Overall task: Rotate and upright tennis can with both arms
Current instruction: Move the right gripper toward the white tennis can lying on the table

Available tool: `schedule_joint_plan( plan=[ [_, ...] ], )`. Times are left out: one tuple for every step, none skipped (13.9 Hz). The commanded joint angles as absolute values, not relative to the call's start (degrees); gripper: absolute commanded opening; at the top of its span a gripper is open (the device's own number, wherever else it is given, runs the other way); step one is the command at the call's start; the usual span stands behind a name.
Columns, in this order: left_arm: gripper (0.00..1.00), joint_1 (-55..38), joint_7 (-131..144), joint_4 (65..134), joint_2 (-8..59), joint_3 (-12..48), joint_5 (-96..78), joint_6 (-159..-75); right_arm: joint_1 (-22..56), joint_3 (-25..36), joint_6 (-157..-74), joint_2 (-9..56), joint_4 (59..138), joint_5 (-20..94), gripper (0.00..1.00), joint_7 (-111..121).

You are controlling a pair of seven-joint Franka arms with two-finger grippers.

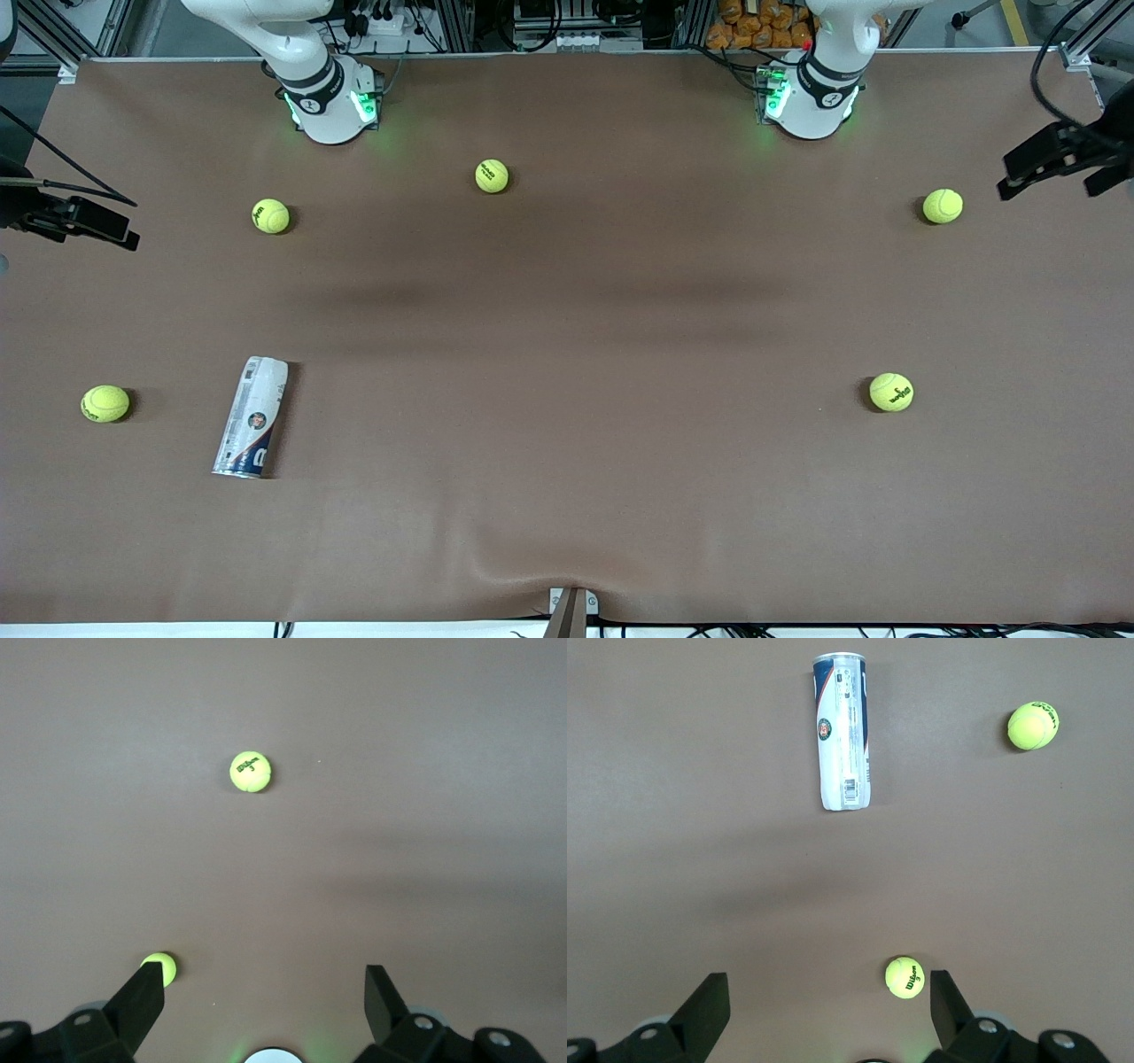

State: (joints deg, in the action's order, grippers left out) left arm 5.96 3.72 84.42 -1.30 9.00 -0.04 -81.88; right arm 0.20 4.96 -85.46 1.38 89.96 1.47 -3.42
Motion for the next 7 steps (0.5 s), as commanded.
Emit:
schedule_joint_plan(
  plan=[
    [1.0, 4.92, 2.64, 83.32, -0.79, 9.05, 1.23, -81.74, 0.44, 4.83, -85.43, 1.23, 90.26, 0.35, 1.0, -4.04],
    [1.0, 4.92, 2.55, 83.15, -0.79, 9.05, 1.23, -81.65, 0.44, 4.83, -85.43, 1.23, 90.26, 0.35, 1.0, -4.04],
    [1.0, 4.92, 2.55, 83.06, -0.79, 9.05, 1.23, -81.65, 0.44, 4.83, -85.43, 1.23, 90.26, 0.44, 1.0, -4.04],
    [1.0, 5.01, 2.46, 83.06, -0.53, 8.97, 1.14, -81.65, 0.44, 4.83, -85.43, 1.23, 90.35, 0.35, 1.0, -4.04],
    [1.0, 5.1, 2.55, 82.97, -0.09, 8.96, 1.06, -81.74, 0.44, 4.83, -85.43, 1.23, 90.35, 0.35, 1.0, -4.04],
    [1.0, 5.1, 2.55, 82.88, 0.09, 8.88, 1.05, -81.65, 0.44, 4.83, -85.43, 1.32, 90.35, 0.35, 1.0, -4.04],
    [1.0, 5.1, 2.2, 82.88, 0.09, 8.88, 1.14, -81.65, 0.35, 4.83, -85.43, 1.49, 90.35, 0.35, 1.0, -4.04]
  ],
)
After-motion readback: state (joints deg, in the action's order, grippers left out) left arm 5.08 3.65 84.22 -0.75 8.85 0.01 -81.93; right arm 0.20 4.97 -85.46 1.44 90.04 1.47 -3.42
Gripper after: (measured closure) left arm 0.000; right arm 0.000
